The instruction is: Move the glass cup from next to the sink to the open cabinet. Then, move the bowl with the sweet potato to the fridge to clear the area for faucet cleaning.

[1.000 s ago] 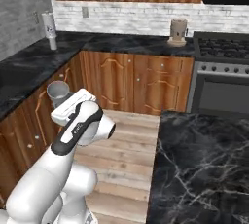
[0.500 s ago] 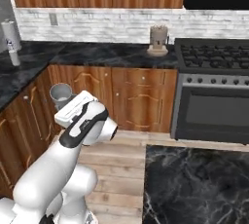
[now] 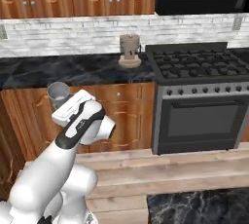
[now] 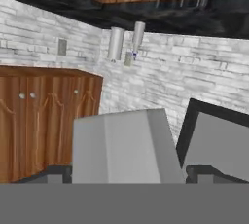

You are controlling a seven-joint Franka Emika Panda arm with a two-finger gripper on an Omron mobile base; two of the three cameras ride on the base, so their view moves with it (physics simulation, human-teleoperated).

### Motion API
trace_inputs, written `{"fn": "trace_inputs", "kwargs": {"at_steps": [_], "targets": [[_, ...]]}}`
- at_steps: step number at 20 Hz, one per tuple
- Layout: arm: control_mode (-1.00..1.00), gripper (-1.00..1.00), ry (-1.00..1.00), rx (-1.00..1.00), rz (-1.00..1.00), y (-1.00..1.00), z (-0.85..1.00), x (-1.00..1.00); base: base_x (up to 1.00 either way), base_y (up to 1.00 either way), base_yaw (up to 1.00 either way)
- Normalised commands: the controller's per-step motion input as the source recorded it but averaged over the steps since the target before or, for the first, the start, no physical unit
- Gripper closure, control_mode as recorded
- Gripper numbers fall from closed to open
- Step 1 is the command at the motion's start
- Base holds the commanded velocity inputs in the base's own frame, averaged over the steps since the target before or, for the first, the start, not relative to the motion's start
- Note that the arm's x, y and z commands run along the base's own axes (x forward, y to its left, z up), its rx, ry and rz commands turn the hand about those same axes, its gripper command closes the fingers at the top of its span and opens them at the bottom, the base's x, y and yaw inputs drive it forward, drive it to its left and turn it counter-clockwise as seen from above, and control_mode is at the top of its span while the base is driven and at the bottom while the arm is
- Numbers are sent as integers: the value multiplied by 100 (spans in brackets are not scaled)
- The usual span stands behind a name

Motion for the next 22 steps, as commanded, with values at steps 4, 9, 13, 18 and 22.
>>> {"fn": "trace_inputs", "kwargs": {"at_steps": [4, 9, 13, 18, 22], "targets": [[100, 100, 0, 0, 0, 0, 0, 0, 92, 41, -75], [100, 100, 0, 0, 0, 0, 0, 0, 79, 35, -81], [100, 100, 0, 0, 0, 0, 0, 0, 71, 23, -83], [100, 100, 0, 0, 0, 0, 0, 0, 85, 18, -75], [100, 100, 0, 0, 0, 0, 0, 0, 100, 20, -53]]}}
